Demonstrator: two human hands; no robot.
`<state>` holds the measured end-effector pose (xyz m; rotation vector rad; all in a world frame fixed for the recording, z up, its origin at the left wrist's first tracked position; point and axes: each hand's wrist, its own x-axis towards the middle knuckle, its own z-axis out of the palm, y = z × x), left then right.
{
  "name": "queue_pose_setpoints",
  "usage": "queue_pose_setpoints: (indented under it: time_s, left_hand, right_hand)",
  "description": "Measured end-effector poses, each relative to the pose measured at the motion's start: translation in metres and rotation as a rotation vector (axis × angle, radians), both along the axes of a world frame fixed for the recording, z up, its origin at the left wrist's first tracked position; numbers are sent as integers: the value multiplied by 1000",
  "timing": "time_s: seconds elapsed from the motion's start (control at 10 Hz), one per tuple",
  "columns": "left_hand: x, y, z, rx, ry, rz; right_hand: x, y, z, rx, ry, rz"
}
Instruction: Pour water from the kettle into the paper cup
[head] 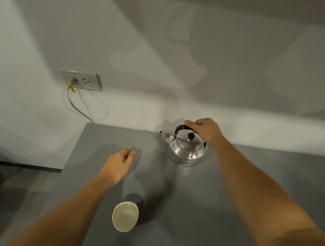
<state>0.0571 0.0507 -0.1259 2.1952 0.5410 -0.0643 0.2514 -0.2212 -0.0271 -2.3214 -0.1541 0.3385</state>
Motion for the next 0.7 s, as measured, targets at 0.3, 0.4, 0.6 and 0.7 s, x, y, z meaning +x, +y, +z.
queue_pose_setpoints:
  time_s: [0.3, 0.4, 0.6, 0.7]
  left_hand:
    - [2, -4, 7, -8, 0, -2]
    - [2, -6, 13, -13, -8, 0]
    - [0, -15, 49, 76, -86, -36]
    - [0, -20, 87, 204, -214, -49]
  right_hand:
    - [8, -1, -10, 0, -7, -10]
    - [8, -3, -9, -30, -12, 9]
    - [-10, -4, 20, -197, -298, 134]
    - [-29, -1, 46, -199, -470, 185]
